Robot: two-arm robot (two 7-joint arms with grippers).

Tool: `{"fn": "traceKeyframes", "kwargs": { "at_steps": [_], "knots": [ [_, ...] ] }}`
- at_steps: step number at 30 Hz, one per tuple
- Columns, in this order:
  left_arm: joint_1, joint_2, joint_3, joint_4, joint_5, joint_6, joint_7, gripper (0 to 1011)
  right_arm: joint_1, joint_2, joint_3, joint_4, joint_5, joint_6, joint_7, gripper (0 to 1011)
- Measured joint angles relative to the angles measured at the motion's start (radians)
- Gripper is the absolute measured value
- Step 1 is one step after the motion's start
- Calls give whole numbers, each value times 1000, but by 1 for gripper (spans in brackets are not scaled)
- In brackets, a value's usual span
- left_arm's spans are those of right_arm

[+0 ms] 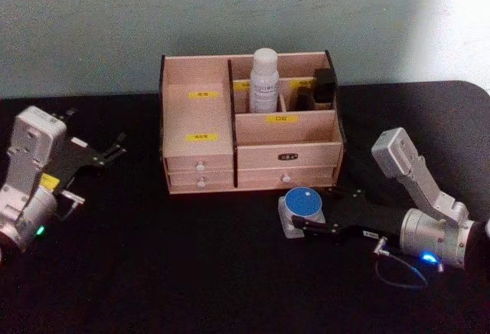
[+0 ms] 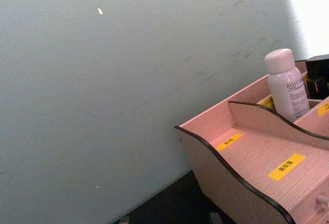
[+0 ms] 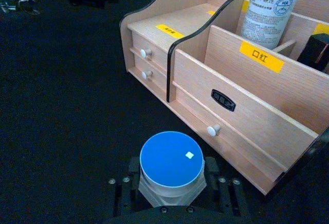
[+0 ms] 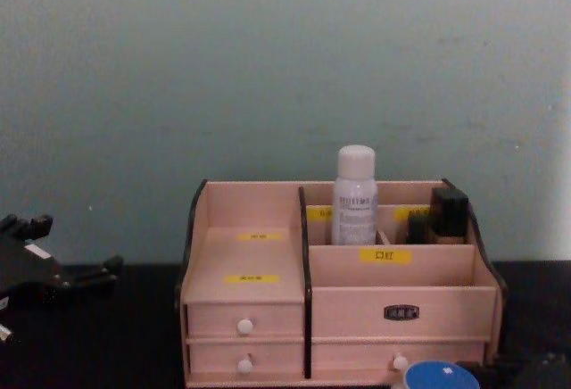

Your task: Pick up the facial cleanser and watermelon frost from the table and place them into the tiered storage box.

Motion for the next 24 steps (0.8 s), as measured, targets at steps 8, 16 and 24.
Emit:
{"fn": "traceKeyframes", "kwargs": {
  "at_steps": [8,16,24],
  "knots": [
    [0,0,0,0,0,0,0,1001,0,0,1,0,0,0,1,707],
    [0,0,0,0,0,0,0,1001,-2,0,6,-2,9,-6,6,707],
    [0,0,0,0,0,0,0,1001,2,6,20,-37,41,-19,33,707]
  ]
}}
